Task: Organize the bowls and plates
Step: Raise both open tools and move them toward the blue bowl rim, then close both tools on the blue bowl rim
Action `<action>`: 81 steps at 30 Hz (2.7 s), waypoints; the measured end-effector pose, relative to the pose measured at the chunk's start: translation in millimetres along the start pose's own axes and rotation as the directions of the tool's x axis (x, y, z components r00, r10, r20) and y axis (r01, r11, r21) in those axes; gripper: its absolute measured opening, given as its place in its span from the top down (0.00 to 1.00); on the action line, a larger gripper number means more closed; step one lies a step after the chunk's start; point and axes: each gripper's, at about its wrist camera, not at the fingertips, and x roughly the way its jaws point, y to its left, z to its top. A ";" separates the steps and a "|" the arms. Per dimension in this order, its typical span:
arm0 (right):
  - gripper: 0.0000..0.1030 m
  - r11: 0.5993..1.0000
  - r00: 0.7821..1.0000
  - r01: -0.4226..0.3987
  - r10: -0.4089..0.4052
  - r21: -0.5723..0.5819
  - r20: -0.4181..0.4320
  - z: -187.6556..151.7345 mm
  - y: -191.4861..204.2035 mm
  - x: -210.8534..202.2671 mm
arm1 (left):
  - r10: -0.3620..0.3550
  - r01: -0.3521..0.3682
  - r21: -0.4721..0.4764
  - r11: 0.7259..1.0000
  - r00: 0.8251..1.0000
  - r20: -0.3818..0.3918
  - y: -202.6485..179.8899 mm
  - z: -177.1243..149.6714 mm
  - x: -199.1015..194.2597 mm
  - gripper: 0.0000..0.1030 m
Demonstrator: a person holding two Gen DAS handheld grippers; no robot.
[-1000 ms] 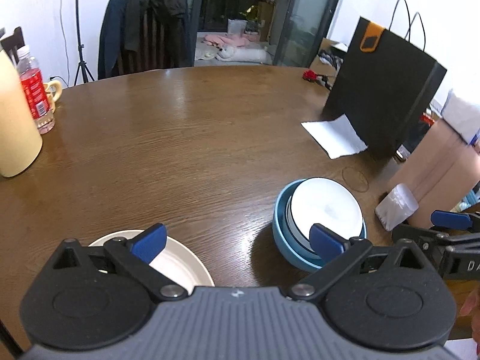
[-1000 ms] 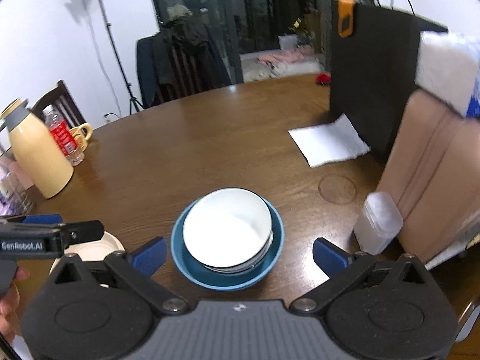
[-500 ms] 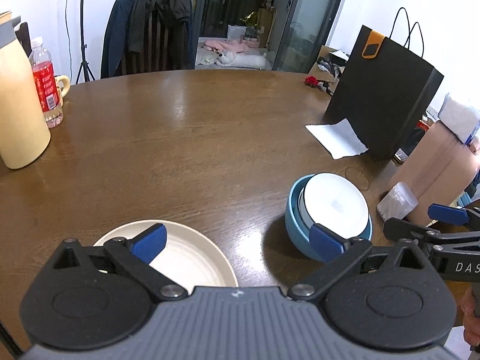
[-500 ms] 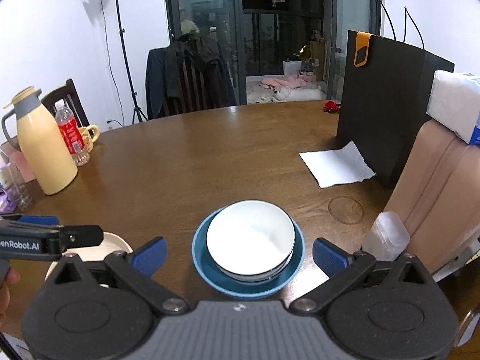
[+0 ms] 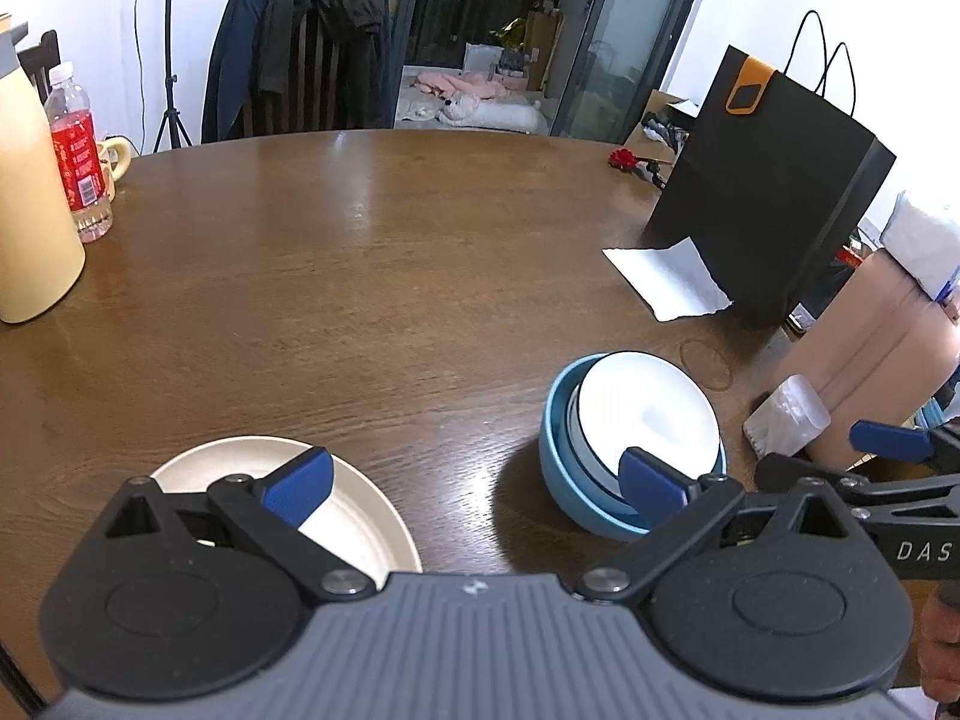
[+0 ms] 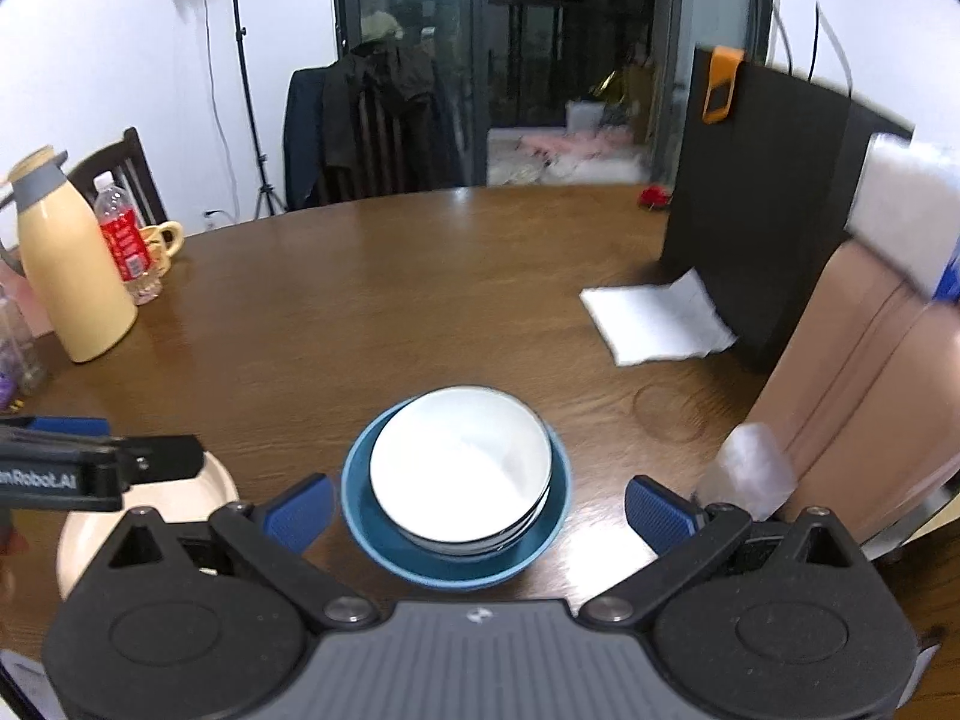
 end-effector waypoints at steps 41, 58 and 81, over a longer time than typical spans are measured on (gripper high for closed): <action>0.01 0.967 0.948 -0.163 0.209 0.198 -0.241 31.0 -114.2 112.2 | 0.071 -0.108 -0.149 0.983 0.970 -0.234 -39.8 35.5 102.1 0.00; 0.44 0.968 0.932 -0.176 0.222 0.180 -0.287 32.4 -124.3 128.3 | 0.096 -0.154 -0.180 0.972 0.950 -0.296 -25.3 30.1 115.9 0.22; 0.82 0.963 0.899 -0.217 0.262 0.161 -0.352 36.0 -112.2 150.5 | 0.017 -0.105 -0.224 0.969 0.932 -0.361 -24.8 24.7 140.8 0.71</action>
